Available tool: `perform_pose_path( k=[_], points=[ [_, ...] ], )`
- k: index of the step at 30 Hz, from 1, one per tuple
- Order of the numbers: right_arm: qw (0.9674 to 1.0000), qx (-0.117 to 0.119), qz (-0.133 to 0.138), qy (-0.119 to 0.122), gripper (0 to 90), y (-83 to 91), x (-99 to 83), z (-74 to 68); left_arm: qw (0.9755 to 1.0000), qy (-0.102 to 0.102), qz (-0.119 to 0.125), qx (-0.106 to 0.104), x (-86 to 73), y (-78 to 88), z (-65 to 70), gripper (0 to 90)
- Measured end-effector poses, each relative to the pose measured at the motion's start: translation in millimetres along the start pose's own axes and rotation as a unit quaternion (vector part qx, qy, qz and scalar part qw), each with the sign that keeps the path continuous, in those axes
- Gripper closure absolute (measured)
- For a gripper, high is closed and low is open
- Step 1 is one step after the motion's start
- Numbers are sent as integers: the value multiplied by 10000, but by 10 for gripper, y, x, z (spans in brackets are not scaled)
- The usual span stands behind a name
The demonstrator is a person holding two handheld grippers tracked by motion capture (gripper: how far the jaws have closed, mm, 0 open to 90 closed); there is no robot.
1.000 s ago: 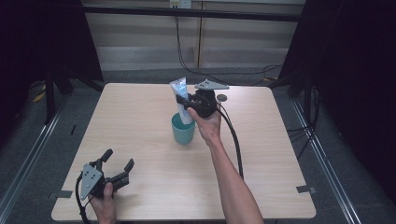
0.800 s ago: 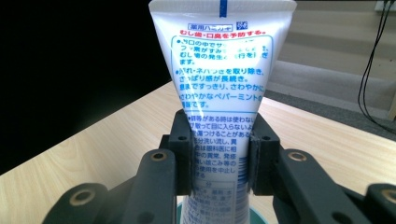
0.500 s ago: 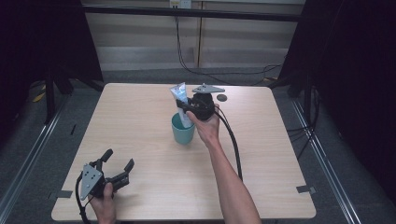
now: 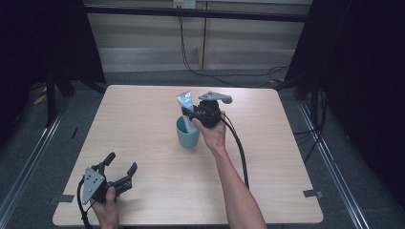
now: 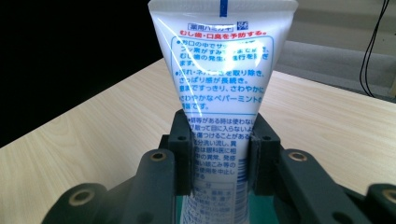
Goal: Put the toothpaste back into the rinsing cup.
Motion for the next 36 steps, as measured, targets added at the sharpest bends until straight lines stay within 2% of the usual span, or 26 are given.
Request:
perform_pose_path(
  k=[7,19,32,36],
  points=[
    [9999,-51,-105,12,679,-4,-52,23,10000,14,-12,-14,-1,1,2,157],
    [9997,-87,-220,-107,671,-33,-155,62,10000,28,-2,-4,1,0,3,157],
    [9992,-90,-394,-34,659,-68,-235,86,10000,65,3,-13,1,-2,7,157],
    [9989,-85,-464,-85,645,-69,-292,110,10000,57,7,-10,1,-2,7,157]
  ],
)
Point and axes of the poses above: each handheld gripper's, and its own axes: y roughly backward along the jaws, x roughly out of its top, z roughly to its right, the point moved 3 cm from there along -y, roughly forward along the jaws, and after that the axes turned 3 degrees about z, right-handed, at the moved point
